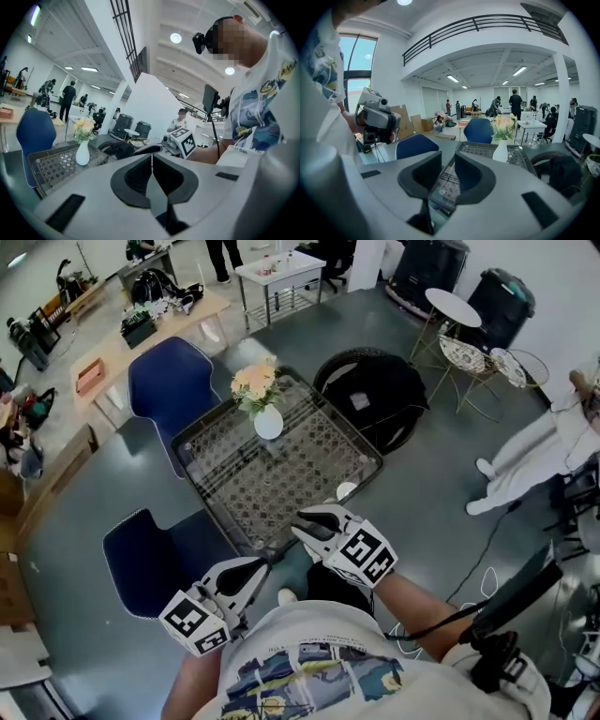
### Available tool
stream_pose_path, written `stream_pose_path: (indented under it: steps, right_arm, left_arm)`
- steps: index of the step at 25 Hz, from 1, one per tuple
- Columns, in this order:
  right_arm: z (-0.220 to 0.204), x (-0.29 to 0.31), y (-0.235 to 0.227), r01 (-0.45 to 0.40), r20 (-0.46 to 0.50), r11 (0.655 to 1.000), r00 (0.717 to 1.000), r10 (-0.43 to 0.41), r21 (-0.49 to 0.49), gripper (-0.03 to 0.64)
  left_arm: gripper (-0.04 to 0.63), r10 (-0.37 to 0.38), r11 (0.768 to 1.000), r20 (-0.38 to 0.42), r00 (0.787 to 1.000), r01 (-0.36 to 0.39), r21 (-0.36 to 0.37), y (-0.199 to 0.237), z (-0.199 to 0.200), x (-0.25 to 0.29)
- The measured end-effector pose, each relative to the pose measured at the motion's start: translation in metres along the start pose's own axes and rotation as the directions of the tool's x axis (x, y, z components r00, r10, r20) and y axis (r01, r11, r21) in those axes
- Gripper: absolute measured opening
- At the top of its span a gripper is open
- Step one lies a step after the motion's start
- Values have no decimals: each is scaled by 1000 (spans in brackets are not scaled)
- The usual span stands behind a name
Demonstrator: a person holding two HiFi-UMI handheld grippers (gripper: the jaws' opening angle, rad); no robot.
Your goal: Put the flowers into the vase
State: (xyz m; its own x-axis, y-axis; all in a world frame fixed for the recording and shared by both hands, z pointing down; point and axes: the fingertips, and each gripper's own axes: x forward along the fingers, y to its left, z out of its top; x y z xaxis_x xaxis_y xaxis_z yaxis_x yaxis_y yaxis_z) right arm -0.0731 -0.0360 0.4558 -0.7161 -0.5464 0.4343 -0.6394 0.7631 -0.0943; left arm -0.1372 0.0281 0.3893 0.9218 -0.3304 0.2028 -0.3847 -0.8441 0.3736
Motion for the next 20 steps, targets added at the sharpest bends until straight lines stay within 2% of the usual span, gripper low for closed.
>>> stream_pose_path:
  steps: [13, 20]
  right_arm:
    - [-8, -26, 80, -11, 3, 1000, 1000, 11, -10, 69]
    - [-6, -34, 99, -19, 16, 1000, 1000, 19, -13, 64]
  left_arm:
    - [11, -42, 998, -27, 999, 43, 39, -42, -25, -29]
    - [11, -59, 997, -44, 997, 61, 55, -50, -30, -29]
